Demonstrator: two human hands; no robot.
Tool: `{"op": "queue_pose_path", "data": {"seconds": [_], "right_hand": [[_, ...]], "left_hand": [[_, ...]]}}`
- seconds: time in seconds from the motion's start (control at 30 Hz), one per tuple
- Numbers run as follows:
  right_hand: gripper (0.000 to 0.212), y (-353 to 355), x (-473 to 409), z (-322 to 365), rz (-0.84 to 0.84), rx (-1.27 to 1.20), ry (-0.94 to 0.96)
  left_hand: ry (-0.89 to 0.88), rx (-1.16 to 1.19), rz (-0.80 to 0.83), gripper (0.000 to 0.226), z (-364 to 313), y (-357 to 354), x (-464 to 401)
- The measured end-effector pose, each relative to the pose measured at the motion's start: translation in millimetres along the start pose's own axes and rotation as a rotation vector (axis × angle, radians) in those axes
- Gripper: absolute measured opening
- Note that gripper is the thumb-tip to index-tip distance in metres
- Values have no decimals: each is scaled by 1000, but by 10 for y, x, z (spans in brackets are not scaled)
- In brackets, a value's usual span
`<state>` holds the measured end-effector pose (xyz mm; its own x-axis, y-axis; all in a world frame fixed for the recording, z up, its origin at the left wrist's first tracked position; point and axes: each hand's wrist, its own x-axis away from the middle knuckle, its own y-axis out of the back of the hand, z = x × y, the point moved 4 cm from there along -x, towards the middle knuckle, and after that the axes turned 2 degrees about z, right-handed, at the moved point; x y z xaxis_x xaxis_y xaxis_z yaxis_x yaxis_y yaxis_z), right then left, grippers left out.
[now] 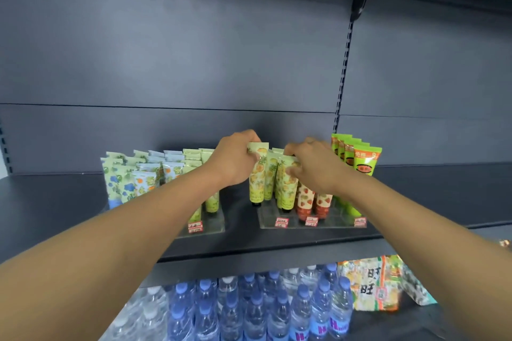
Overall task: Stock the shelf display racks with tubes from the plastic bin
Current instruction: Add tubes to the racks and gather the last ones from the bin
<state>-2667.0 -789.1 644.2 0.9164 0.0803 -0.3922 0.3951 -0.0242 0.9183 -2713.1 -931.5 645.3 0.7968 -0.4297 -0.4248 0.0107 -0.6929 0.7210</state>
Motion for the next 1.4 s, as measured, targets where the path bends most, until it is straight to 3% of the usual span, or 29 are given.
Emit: {"op": "queue_pose_path", "data": {"seconds": [0.5,0.93,1.4], "right_hand": [[41,-219,-89,-39,48,97,-13],[44,60,27,-251,-100,-112,-68],[50,30,121,-330,-81,-146,-104]], "left_hand": [[-11,12,16,11,146,-229,-297],[-21,30,68,18,207,-516,-416],[-3,-22,57,22,252,-567,-374]]}}
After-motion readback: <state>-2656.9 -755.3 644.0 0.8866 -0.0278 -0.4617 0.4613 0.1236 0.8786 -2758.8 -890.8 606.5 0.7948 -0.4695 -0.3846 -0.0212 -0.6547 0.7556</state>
